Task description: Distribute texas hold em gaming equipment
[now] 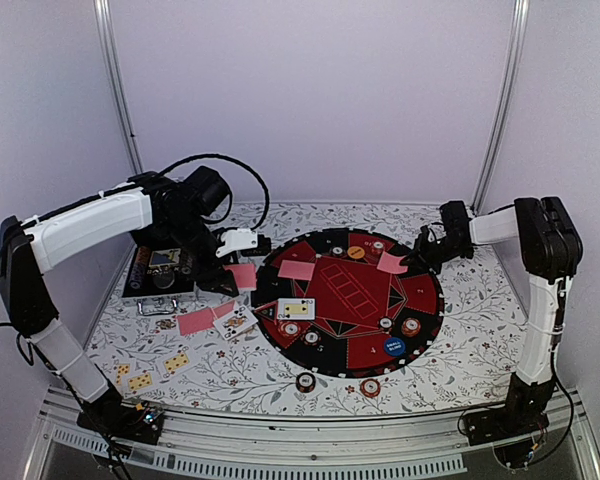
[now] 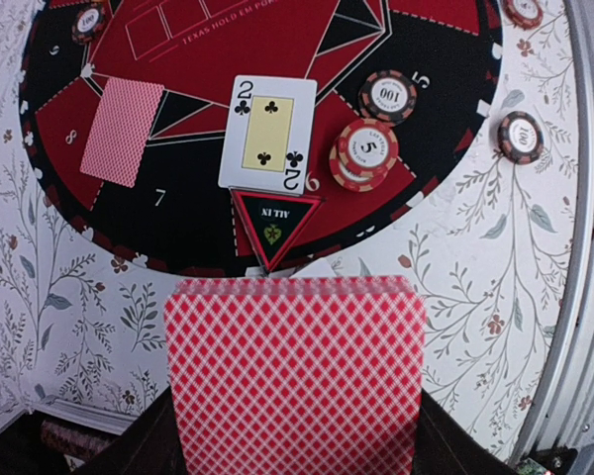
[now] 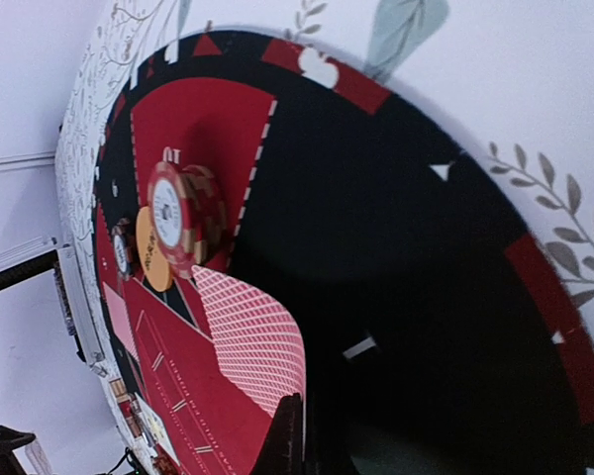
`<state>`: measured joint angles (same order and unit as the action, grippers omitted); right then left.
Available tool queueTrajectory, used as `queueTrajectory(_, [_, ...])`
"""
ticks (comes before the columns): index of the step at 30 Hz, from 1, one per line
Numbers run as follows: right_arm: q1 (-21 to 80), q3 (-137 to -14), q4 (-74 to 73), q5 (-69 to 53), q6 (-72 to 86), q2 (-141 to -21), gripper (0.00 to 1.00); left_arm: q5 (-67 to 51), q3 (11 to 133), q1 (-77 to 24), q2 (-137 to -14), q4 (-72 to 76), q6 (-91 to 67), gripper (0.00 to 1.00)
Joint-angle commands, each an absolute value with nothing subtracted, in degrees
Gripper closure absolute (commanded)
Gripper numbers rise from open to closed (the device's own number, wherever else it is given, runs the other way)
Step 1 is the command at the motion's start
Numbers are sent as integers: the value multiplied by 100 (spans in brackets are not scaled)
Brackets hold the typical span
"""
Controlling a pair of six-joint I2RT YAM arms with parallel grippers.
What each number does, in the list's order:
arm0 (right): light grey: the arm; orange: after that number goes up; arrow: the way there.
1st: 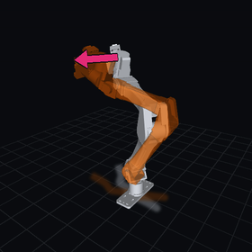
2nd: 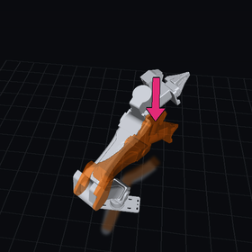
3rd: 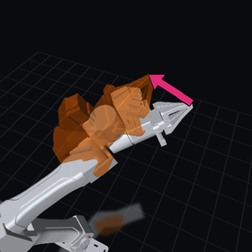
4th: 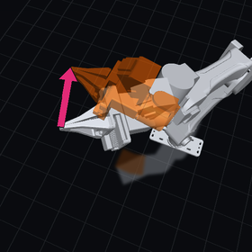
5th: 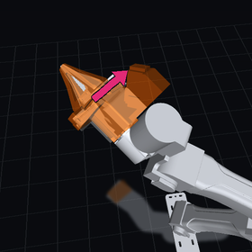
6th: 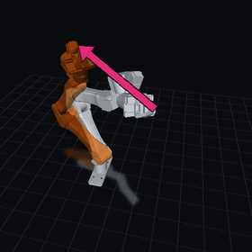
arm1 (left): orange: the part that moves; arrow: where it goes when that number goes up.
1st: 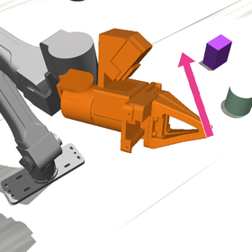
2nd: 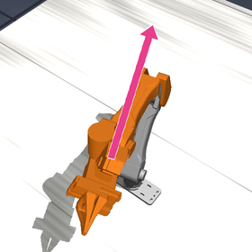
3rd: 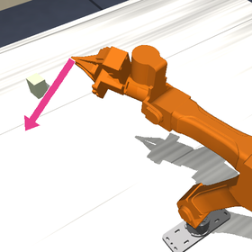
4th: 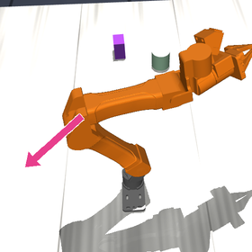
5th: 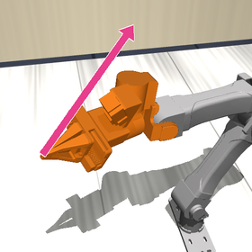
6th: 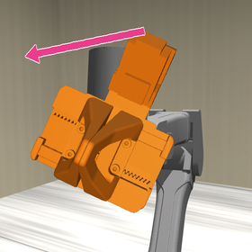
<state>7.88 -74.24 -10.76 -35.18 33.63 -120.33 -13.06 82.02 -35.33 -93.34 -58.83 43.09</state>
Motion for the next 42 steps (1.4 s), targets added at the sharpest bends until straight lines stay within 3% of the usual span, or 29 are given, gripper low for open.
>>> queueTrajectory(1, [761, -7617, -1528, -3011, 3075, -12174, 98, -1411, 8350, -3489, -9277, -5915, 4345, 53])
queueTrajectory(7, [711, -7629, -1678, -2745, 2985, -12038, 98, -1423, 8347, -3489, -9272, -5915, 4337, 53])
queueTrajectory(11, [710, -7743, -1766, -2742, 2971, -12029, 89, -1421, 8365, -3491, -9272, -5924, 4342, 53])
queueTrajectory(13, [709, -7760, -1805, -2711, 2955, -12004, 81, -1416, 8374, -3489, -9265, -5932, 4346, 53])
queueTrajectory(17, [711, -7738, -1920, -2527, 2938, -11844, 51, -1419, 8389, -3489, -9270, -5939, 4350, 53])
queueTrajectory(21, [705, -7591, -1887, -2321, 2989, -11436, 34, -1425, 8402, -3495, -9272, -5941, 4350, 53])
queueTrajectory(27, [872, -7150, -1544, -2524, 3265, -10542, 22, -1411, 8426, -3498, -9272, -5941, 4338, 53])
queueTrajectory(33, [2086, -6670, -574, -3426, 4057, -9927, 11, -1483, 8508, -3507, -9328, -5907, 4302, 53])
queueTrajectory(42, [3756, -6763, 1509, -4378, 5606, -10317, 7, -1495, 8587, -3533, -9369, -5932, 4268, 53])
